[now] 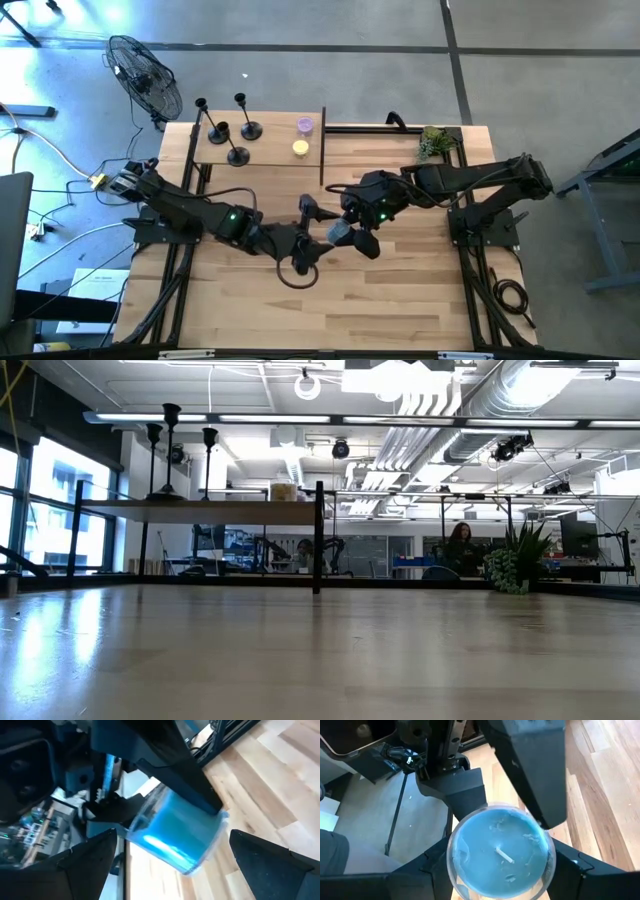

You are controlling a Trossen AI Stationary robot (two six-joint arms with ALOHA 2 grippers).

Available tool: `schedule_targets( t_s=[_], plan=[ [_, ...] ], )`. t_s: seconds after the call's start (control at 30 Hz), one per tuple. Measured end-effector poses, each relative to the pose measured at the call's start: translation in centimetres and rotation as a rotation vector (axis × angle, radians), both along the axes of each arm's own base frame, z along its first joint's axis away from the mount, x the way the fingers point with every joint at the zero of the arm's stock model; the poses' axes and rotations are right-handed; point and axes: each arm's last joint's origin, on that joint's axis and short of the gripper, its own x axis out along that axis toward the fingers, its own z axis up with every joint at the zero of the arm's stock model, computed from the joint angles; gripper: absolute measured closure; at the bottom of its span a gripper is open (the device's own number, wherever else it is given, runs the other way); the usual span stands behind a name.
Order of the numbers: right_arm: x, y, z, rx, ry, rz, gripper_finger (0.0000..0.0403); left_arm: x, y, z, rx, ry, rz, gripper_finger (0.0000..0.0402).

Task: Pick & Place candle stick holders
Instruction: Put the blue candle on the shelf

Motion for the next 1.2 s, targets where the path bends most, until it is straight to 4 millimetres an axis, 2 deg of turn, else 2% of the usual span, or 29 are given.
schedule_targets(
  t_s=[0.37, 0.93, 1.2],
  plan=[
    [-0.01, 0.01, -0.01, -0.001, 0.001, 0.001, 0.0182, 0.11, -0.08, 0.27, 0.106, 0.003, -0.052, 0.0029],
    [-0.02, 0.02, -0.02, -0.002, 0.001, 0.012, 0.0182, 0.23, -0.14, 0.51, 0.205, 0.004, -0.093, 0.0174],
    [-0.04, 0.03, -0.03, 0.003, 0.004, 0.012, 0.0182, 0.23, -0.15, 0.53, 0.218, 0.006, -0.096, 0.0194]
  ],
)
